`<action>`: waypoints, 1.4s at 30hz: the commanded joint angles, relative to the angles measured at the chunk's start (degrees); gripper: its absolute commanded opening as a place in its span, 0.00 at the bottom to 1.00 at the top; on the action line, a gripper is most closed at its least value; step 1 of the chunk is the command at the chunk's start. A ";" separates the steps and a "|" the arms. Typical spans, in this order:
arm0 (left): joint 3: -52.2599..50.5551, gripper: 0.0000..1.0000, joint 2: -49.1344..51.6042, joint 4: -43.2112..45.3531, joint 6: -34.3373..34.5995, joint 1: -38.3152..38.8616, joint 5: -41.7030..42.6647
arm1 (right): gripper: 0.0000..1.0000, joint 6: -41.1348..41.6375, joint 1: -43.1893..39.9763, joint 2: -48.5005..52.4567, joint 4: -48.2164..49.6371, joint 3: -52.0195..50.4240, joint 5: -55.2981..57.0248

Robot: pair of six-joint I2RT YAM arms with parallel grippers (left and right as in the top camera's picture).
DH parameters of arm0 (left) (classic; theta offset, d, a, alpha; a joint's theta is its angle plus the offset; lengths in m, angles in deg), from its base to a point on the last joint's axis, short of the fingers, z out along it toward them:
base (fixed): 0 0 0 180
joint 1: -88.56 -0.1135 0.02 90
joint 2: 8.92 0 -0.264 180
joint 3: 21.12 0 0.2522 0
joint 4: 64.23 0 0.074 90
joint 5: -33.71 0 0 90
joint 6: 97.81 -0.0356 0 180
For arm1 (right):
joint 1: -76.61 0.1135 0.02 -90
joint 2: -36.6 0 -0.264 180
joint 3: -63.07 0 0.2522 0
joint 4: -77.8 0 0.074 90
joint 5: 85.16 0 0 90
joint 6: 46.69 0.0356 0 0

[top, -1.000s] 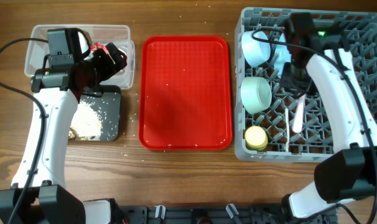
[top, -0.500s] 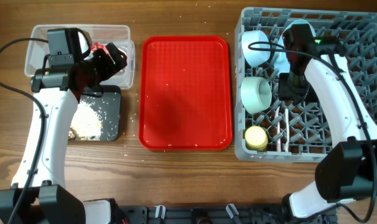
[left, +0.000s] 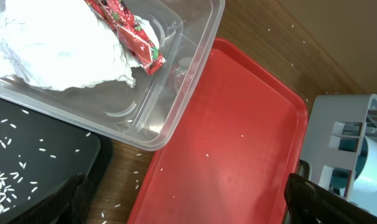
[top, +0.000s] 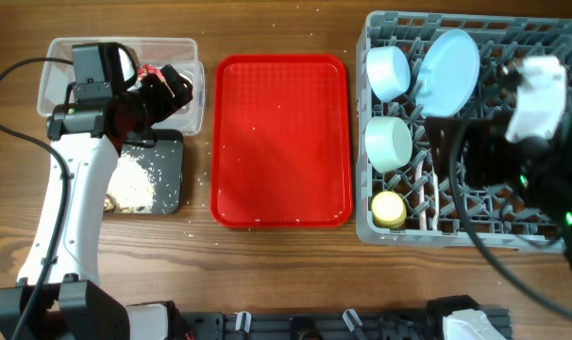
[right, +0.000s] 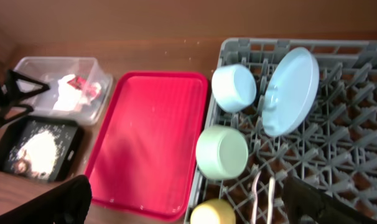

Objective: Sort waste into correct bins and load items into the dishwasher rack

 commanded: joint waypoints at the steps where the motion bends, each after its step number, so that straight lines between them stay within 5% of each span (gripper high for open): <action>1: -0.07 1.00 0.48 0.15 -0.26 -0.15 0.28 | 1.00 -1.09 -0.02 -3.30 -4.02 -0.37 0.92; 7: -0.07 1.00 0.48 0.15 -0.26 -0.15 0.28 | 1.00 -2.14 -0.81 -7.56 0.09 -6.36 8.39; 11: -0.07 1.00 0.48 0.15 -0.26 -0.15 0.28 | 1.00 -11.34 -4.98 -16.94 25.09 -28.76 6.38; 16: -0.07 1.00 0.48 0.15 -0.26 -0.15 0.28 | 1.00 -11.54 -9.07 -34.32 52.43 -61.02 4.00; 24: -0.07 1.00 0.48 0.15 -0.26 -0.15 0.28 | 1.00 -11.47 -10.86 -56.50 72.70 -93.83 0.72; 31: -0.07 1.00 0.48 0.15 -0.26 -0.15 0.28 | 1.00 -11.13 -10.86 -62.84 77.77 -102.22 -1.14; 42: -0.07 1.00 0.48 0.15 -0.26 -0.15 0.28 | 1.00 -9.79 -10.80 -63.01 77.77 -102.20 -1.14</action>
